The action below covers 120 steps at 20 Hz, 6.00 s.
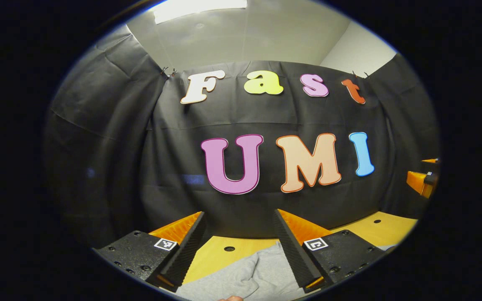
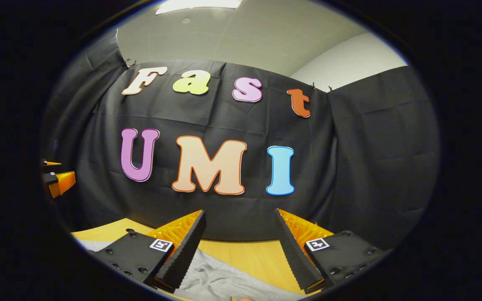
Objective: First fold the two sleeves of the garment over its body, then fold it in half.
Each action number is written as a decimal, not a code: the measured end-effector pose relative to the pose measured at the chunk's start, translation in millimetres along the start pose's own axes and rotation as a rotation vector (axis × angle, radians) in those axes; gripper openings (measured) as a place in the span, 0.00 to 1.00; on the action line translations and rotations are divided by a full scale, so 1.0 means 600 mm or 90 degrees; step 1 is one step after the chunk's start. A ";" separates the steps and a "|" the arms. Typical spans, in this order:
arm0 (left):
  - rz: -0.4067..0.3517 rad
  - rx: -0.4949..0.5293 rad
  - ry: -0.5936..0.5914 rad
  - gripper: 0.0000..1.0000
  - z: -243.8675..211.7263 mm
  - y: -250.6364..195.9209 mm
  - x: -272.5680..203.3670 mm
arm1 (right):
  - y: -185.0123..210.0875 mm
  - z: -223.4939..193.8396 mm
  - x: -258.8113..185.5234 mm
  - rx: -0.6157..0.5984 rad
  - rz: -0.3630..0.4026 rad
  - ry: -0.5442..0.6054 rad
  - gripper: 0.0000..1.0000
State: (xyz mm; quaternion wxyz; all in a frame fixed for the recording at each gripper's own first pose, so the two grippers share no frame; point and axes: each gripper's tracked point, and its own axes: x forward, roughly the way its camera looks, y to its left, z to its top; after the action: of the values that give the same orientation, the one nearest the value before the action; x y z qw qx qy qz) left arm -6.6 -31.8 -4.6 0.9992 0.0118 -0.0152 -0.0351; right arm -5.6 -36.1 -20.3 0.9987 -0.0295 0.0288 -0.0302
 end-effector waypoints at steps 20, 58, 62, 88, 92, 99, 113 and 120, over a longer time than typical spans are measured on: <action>-0.057 -0.006 0.012 0.94 -0.020 -0.074 0.014 | -0.263 -0.274 -0.079 -0.069 -0.169 0.232 1.00; -0.070 0.003 0.038 0.95 -0.035 -0.275 0.027 | -0.327 -0.666 -0.292 0.140 -0.102 0.674 0.11; -0.069 0.013 0.039 0.95 -0.038 -0.247 0.033 | -0.309 -0.657 -0.292 0.218 -0.134 0.691 0.07; 0.100 0.036 0.049 0.95 -0.041 0.070 -0.015 | -0.058 -0.421 0.048 0.232 0.003 0.470 0.07; 0.128 0.036 0.049 0.95 -0.041 0.109 -0.027 | 0.003 -0.395 0.083 0.232 0.043 0.452 0.07; 0.168 0.040 0.053 1.00 -0.043 0.171 -0.044 | 0.119 -0.355 0.141 0.222 0.107 0.420 0.07; 0.232 0.059 0.072 0.99 -0.061 0.285 -0.079 | 0.369 -0.345 0.178 0.200 0.234 0.414 0.07; 0.277 0.068 0.091 1.00 -0.077 0.357 -0.112 | 0.508 -0.373 0.170 0.177 0.293 0.443 0.07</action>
State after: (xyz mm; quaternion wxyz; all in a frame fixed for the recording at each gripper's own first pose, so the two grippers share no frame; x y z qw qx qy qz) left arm -57.3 187.6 -47.4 0.9797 0.0636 0.0513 0.1828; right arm 100.7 248.3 -267.6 0.9046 0.1243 0.3650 0.1817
